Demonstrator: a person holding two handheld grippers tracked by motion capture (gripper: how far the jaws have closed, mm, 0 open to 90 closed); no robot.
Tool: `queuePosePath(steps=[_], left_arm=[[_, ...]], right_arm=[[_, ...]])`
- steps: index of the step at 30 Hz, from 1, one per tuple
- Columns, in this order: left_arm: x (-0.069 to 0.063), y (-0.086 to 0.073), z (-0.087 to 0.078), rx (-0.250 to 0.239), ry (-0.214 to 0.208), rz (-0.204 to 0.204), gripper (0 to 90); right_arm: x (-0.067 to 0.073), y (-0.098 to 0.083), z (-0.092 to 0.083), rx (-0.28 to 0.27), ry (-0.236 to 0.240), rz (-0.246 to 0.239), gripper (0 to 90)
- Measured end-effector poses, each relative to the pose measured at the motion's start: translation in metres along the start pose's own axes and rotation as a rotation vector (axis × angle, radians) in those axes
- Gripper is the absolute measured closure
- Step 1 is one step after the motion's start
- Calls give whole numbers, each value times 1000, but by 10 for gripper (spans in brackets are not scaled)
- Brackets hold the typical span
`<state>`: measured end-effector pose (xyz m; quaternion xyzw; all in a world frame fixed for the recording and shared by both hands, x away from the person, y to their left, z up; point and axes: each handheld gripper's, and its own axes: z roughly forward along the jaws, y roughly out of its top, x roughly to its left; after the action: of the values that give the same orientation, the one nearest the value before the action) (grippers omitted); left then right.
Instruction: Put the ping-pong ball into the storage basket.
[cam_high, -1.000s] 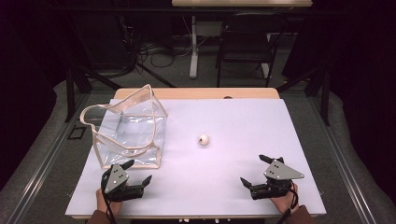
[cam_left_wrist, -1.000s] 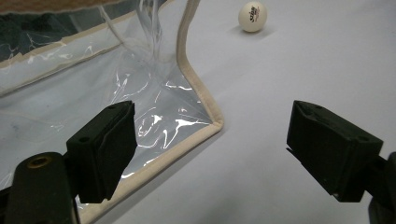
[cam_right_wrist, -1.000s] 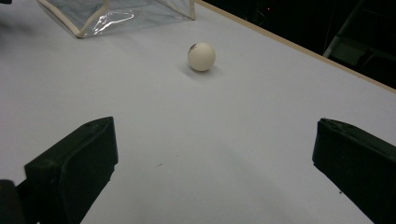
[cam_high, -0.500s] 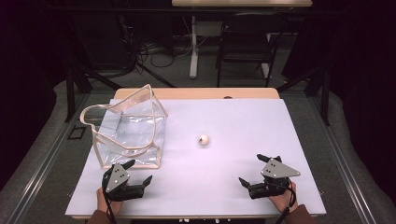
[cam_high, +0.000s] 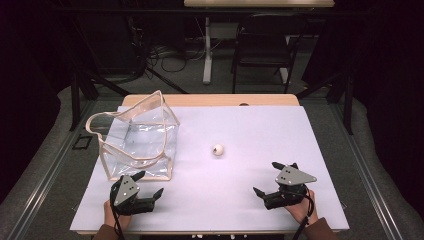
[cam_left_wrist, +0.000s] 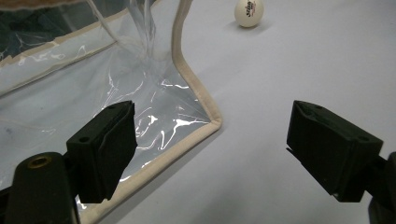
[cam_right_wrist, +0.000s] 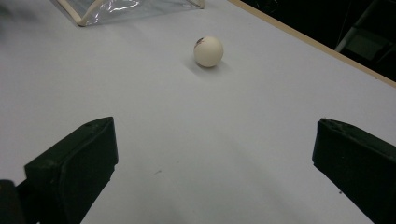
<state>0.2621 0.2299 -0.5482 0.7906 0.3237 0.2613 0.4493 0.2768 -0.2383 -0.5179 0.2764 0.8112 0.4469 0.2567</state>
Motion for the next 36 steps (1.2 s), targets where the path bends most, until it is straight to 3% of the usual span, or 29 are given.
queuePosePath(steps=[26, 36], left_arm=[[0, 1, 3, 17, -19, 14, 160], [0, 1, 4, 21, -20, 22, 161]], right_arm=[[-6, 23, 32, 80, 57, -22, 0], [-11, 32, 44, 81, 75, -19, 0]])
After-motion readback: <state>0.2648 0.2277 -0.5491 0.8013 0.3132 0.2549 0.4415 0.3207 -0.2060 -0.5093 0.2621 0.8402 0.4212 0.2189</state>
